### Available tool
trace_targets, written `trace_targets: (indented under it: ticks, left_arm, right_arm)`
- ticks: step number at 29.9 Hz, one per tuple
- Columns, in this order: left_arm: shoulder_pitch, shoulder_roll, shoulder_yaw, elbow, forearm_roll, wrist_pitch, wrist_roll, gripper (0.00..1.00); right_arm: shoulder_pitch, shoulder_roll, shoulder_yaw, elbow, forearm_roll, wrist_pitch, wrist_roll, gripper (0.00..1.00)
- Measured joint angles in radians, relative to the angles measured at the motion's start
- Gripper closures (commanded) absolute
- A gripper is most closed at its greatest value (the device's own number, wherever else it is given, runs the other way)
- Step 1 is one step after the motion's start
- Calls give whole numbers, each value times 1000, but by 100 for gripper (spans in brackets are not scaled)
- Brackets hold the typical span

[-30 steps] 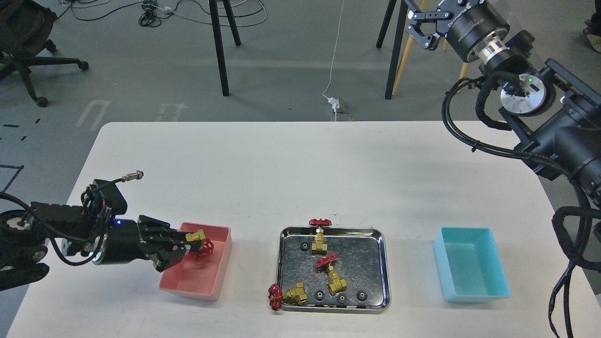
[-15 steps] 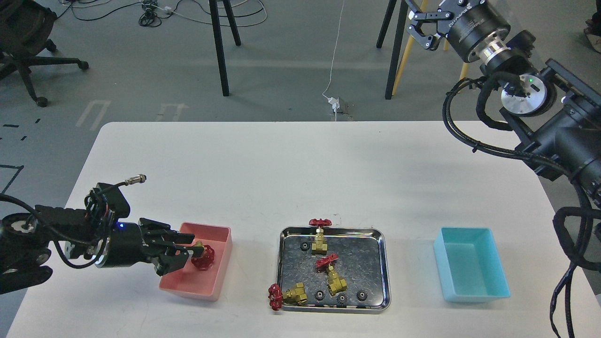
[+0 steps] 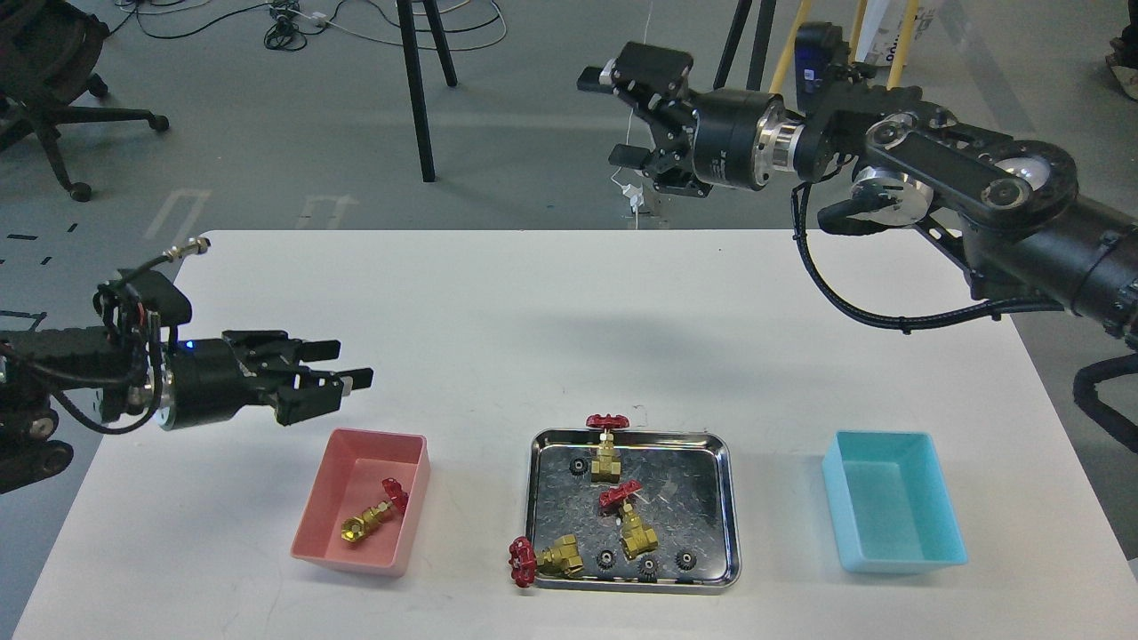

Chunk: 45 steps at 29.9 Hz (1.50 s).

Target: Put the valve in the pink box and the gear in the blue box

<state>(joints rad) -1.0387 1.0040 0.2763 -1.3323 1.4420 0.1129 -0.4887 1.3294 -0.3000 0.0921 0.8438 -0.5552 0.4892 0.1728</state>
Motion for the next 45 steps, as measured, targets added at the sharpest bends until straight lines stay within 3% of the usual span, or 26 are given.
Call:
trace_targets:
  ticks: [11,14,16,20,21,29,45]
  left_arm:
    - [2,-56,-416,-66,-729,-293,0,21]
    - [4,-135,-475,-65,-893,-357,0,18]
    - [5,-191,-499,-58,-969,-388,0,18]
    - [12,-274,-509,-51,-1007,-397,0,18]
    - [16,-290,-510,-49,-1009,-397,0,18]
    - [31,-336,-528,-27,-1011,-379,0,17]
    - [136,-360,-608,-17,-1006,-378,0,16]
  right_arm:
    - [209,-37,-429,428,-648,0,-43,0]
    - [230,-37,-523,541,-776,0,-43,4]
    - [235,-31,-570,597,-844,0,-43,14]
    - [238,-29,-647,635,-995,-1,-44,38]
    - [238,-28,-664,638,-1033,-1,-44,40]
    - [256,-3,-721,699,-1097,-1,-36,42]
    - [256,271,-841,620,-1095,-1,-33,42]
